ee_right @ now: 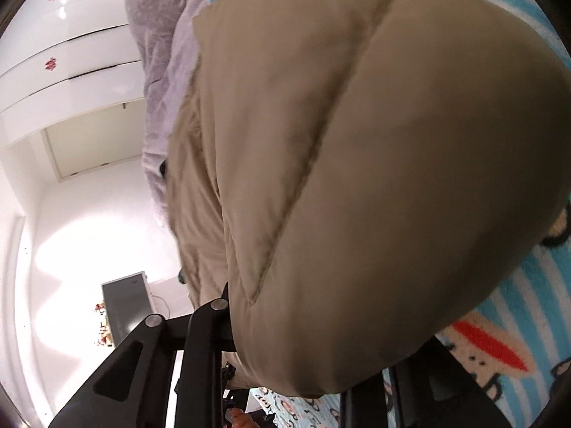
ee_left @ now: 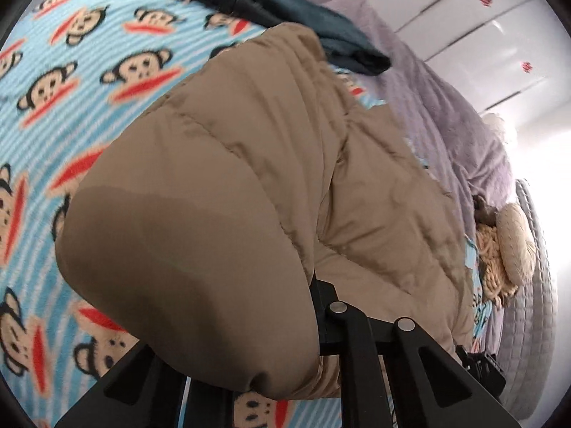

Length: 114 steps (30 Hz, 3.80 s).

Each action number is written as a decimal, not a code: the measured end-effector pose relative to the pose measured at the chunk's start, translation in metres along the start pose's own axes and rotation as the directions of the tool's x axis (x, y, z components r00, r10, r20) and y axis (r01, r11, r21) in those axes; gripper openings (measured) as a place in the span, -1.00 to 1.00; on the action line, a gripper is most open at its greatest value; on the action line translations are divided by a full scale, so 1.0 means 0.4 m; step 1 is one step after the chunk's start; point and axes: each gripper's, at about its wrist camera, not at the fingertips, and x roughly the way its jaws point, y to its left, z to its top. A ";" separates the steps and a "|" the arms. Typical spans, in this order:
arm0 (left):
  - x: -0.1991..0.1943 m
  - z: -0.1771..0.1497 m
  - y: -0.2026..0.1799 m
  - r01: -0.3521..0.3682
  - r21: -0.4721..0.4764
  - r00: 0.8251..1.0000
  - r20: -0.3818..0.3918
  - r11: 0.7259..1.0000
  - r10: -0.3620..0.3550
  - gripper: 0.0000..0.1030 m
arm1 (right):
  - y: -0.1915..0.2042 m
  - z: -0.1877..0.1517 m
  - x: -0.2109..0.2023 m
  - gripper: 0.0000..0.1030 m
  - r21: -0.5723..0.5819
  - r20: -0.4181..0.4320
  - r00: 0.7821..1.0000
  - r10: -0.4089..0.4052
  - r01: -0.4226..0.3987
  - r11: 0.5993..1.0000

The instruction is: Fold large clothes

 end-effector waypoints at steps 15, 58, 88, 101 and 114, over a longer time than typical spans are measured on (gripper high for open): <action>-0.184 -0.181 0.056 0.020 0.068 0.995 -0.095 0.997 -0.014 -0.69 | -0.030 -0.125 -0.166 -0.56 -0.050 -0.075 0.997 -0.033 0.030 0.998; -0.170 -0.099 0.036 -0.398 0.345 0.911 0.039 0.850 0.411 -0.13 | 0.175 -0.146 -0.216 -0.74 -0.547 0.320 0.734 -0.599 0.659 0.516; -0.189 -0.112 0.077 -0.354 0.355 0.923 -0.019 0.866 0.385 0.99 | 0.155 -0.213 -0.142 -0.21 -0.569 0.311 0.683 -0.660 0.691 0.446; -0.187 -0.112 0.074 -0.299 0.437 0.932 -0.058 0.849 0.357 0.99 | 0.181 -0.383 -0.038 0.61 -0.625 0.259 0.718 -0.646 0.635 0.454; -0.175 -0.095 0.125 -0.246 0.475 0.939 -0.100 0.845 0.329 0.99 | 0.168 -0.498 0.044 1.00 -0.644 0.221 0.686 -0.693 0.636 0.425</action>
